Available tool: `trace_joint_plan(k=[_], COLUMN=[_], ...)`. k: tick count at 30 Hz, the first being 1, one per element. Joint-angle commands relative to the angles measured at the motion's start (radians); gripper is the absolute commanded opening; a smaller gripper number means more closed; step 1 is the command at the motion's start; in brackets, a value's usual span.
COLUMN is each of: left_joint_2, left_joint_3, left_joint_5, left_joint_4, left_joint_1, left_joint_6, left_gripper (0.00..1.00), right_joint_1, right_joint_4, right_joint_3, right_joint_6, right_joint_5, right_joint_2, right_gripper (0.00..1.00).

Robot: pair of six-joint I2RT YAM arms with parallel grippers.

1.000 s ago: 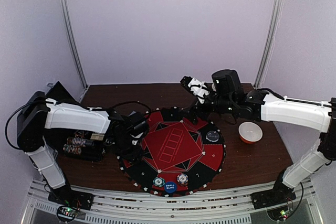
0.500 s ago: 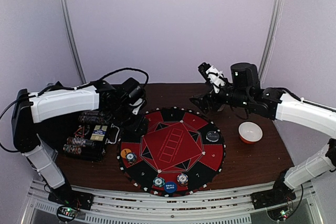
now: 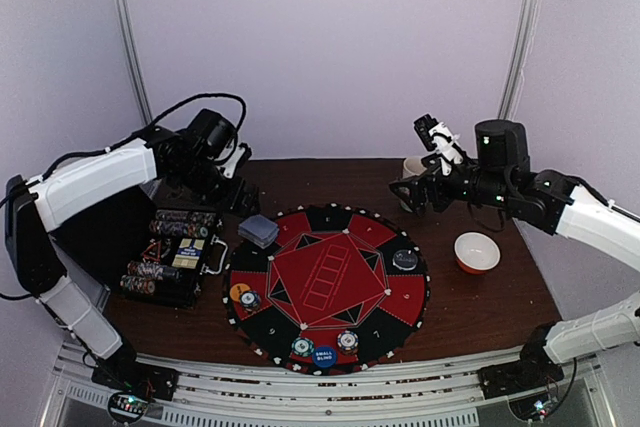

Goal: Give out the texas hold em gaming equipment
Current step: Adjust the face-down deck piles at position 10.

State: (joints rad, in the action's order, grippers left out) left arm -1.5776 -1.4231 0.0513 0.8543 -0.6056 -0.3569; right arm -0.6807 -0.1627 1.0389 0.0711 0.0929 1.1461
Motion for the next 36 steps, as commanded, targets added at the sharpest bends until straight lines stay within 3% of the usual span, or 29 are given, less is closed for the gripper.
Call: trace_joint_plan(k=[1, 3, 6, 8, 11, 19, 36], left_joint_2=[-0.084, -0.167, -0.302, -0.391, -0.457, -0.584, -0.601], left_joint_3=[-0.156, -0.233, -0.311, -0.335, -0.333, -0.385, -0.213], left_joint_5=[-0.169, -0.207, -0.268, -0.277, -0.281, -0.119, -0.114], left_joint_4=[-0.085, -0.068, -0.058, -0.058, -0.092, -0.143, -0.137], left_joint_1=[0.159, 0.211, 0.278, 0.301, 0.311, 0.323, 0.245], left_joint_6=[0.166, 0.220, 0.210, 0.186, 0.155, 0.072, 0.102], left_gripper=[0.92, 0.90, 0.77, 0.67, 0.61, 0.34, 0.27], right_joint_1=[0.004, 0.005, 0.009, 0.010, 0.017, 0.035, 0.072], right_joint_4=[-0.055, -0.060, -0.050, -0.034, 0.005, 0.010, 0.049], right_joint_3=[-0.022, -0.023, -0.022, -0.019, -0.011, 0.074, 0.097], right_joint_6=[0.001, 0.008, 0.011, 0.000, -0.014, -0.012, 0.002], right_joint_5=[0.083, 0.114, 0.141, 0.142, 0.145, 0.190, 0.244], right_joint_2=[-0.057, -0.064, -0.045, -0.019, 0.026, 0.178, 0.269], right_gripper=[1.00, 1.00, 1.00, 1.00, 1.00, 1.00, 1.00])
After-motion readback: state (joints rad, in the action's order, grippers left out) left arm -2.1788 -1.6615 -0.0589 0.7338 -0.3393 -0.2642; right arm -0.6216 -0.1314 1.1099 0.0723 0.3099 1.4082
